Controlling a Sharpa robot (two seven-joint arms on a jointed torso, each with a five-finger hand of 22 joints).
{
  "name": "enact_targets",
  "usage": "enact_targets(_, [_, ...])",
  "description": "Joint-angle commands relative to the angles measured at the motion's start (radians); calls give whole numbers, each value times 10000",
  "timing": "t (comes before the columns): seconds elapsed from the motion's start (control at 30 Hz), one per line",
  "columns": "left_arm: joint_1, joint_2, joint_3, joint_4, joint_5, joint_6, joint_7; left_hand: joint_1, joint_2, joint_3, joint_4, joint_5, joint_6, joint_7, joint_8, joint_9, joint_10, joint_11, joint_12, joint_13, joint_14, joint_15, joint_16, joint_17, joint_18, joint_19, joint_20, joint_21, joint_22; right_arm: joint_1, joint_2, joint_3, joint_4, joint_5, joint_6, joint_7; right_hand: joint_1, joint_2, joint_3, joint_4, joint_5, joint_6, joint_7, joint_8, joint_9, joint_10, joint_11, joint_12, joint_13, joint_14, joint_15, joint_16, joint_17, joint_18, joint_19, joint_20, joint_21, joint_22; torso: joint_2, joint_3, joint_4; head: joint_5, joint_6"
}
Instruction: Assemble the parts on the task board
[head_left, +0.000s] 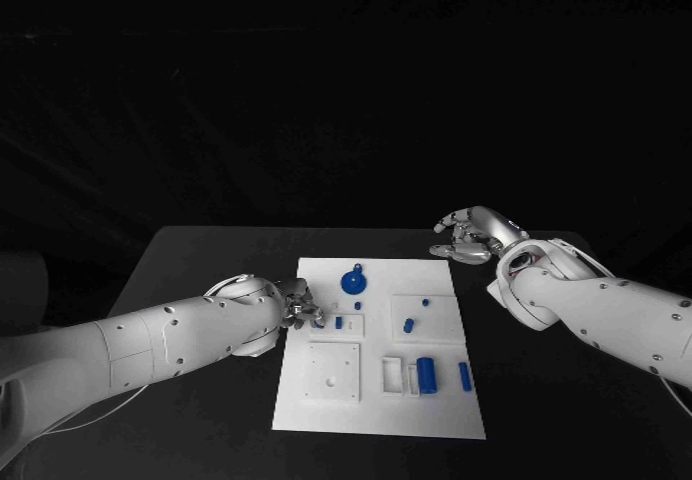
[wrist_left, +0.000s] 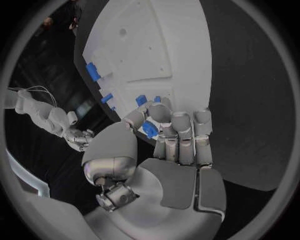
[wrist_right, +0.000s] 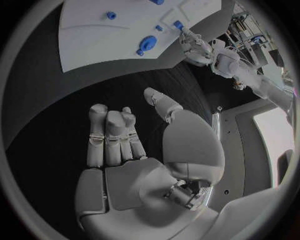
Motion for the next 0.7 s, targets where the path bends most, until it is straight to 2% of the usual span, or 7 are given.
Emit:
enact_targets(0.03, [-41,41,-26,5,-225,467,-53,-108,27,4,58,-28,1153,-485,54,30,-21,-93,126,49,177,-138,97,33,-9,84,-1388,70,30,-4,-9,4,20,-85,114,64,-11,24,-50,11,48,-9,67,67,-17,-89,14,42,-9,46,13,-62,17,420,34,-16,-55,174,-5,5,-3,5,0])
enact_targets(0.13, [-41,37,-26,-27,-232,480,-63,-131,37,3,80,46,1224,-517,104,40,-23,-123,248,110,206,-145,190,72,2,110,-1400,105,67,-4,-13,4,20,-85,114,65,-11,23,-49,12,61,-9,67,67,-18,-90,14,44,-11,46,13,-63,17,420,34,-16,-56,174,-4,7,-1,11,-1])
enact_targets(0.23, [-41,38,-26,-39,-284,480,-92,-160,83,14,82,257,1242,-528,133,41,-52,-136,326,147,206,-147,240,91,9,117,-1405,125,96,-4,-14,4,18,-85,111,64,-10,25,-47,13,76,-8,66,67,-18,-91,14,45,-13,47,12,-63,17,420,34,-16,-56,174,-2,7,0,16,-4])
enact_targets(0.3, [-41,44,-26,-46,-307,509,-103,-259,232,13,48,650,1253,-537,168,43,-85,-146,411,183,201,-145,291,108,9,114,-1403,144,133,-4,-12,4,18,-85,111,64,-9,24,-46,13,89,-8,67,67,-19,-91,13,47,-15,46,12,-64,17,420,34,-16,-57,174,-1,3,-1,19,0])
enact_targets(0.33, [-41,47,-25,-42,-307,524,-111,-339,333,30,-64,951,1259,-544,199,46,-109,-157,474,205,201,-146,331,120,13,111,-1403,161,164,-4,-10,4,17,-85,111,65,-6,23,-44,12,101,-8,66,67,-19,-92,14,48,-17,46,12,-65,18,420,33,-16,-58,175,-2,2,-2,22,-3])
enact_targets(0.5, [-41,62,-25,-39,-309,490,-128,-405,409,78,-168,1196,1264,-561,238,48,-132,-167,537,219,203,-146,369,127,21,122,-1407,172,193,-4,-13,4,19,-85,114,64,-4,22,-43,11,120,-9,67,66,-20,-94,13,50,-21,46,12,-66,18,420,33,-16,-59,175,0,-3,0,9,-10])
enact_targets(0.7, [-40,124,-23,-27,-300,515,-120,-457,436,75,-174,1195,1270,-564,256,50,-131,-171,568,226,210,-147,386,130,22,136,-1407,179,202,-4,-14,4,25,-85,112,67,-2,23,-42,11,131,-8,66,66,-20,-94,14,52,-23,46,12,-66,18,420,34,-16,-59,175,-1,-1,2,-3,3])
